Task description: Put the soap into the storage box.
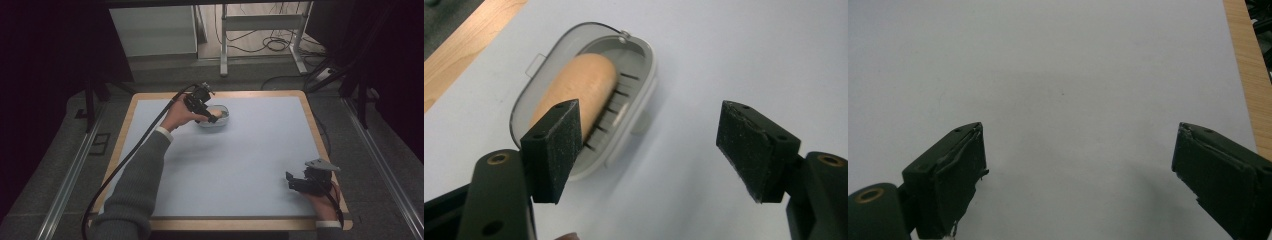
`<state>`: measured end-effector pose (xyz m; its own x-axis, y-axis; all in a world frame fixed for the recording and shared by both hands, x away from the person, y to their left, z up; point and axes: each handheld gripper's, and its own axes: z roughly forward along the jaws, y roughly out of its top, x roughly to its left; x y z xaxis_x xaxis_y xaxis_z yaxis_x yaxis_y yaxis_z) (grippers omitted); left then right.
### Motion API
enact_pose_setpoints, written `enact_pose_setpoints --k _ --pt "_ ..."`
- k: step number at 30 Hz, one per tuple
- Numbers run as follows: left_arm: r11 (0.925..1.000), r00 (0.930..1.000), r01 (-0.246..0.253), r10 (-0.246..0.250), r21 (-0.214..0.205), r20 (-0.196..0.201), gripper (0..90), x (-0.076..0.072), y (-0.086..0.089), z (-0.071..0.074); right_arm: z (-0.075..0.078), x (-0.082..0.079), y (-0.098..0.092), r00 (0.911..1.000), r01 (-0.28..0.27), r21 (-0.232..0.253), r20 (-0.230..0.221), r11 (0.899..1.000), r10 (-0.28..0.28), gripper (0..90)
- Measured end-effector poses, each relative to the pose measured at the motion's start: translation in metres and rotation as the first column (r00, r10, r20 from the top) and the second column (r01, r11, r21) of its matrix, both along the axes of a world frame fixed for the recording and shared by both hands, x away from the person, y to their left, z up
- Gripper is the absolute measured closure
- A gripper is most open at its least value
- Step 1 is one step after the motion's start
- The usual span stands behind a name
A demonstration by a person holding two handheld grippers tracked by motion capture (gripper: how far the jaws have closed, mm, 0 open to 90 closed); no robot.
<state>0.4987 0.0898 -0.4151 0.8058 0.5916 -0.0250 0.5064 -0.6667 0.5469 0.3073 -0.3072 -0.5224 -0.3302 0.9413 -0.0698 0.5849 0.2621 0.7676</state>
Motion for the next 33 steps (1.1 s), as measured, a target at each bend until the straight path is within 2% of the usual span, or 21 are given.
enact_pose_setpoints --k 6,9,14,23,25,28,33 --pt "0.9992 0.9994 -0.004 0.005 -0.04 0.035 26.2 -0.029 0.014 0.001 0.001 0.0 0.002 1.0 -0.004 -0.002 0.004 1.0 0.004 7.1" --pt "0.999 0.999 -0.01 0.011 -0.044 0.043 25.8 -0.042 0.021 -0.002 0.001 0.0 0.003 1.0 -0.008 -0.004 0.005 1.0 0.008 7.1" --pt "0.9978 0.9977 -0.03 0.033 -0.059 0.06 25.8 -0.064 0.033 -0.012 0.002 0.0 0.003 0.9999 -0.007 -0.005 0.01 1.0 0.007 7.1" --pt "0.9956 0.9958 -0.058 0.063 -0.073 0.067 23.9 -0.102 0.055 -0.03 0.001 0.0 0.003 1.0 -0.008 -0.002 0.006 1.0 0.008 7.1" --pt "0.9933 0.9935 -0.076 0.083 -0.087 0.078 23.8 -0.113 0.061 -0.034 0.001 0.0 0.004 0.9999 -0.01 -0.003 0.006 1.0 0.01 7.1" --pt "0.9928 0.9915 -0.087 0.095 -0.083 0.089 23.7 -0.129 0.07 -0.041 0.001 0.0 0.004 0.9999 -0.014 -0.008 0.006 1.0 0.014 7.1" --pt "0.9885 0.9877 -0.123 0.131 -0.088 0.085 22.9 -0.15 0.087 -0.053 0.001 -0.001 0.006 0.9999 -0.015 -0.008 0.006 1.0 0.015 7.1"
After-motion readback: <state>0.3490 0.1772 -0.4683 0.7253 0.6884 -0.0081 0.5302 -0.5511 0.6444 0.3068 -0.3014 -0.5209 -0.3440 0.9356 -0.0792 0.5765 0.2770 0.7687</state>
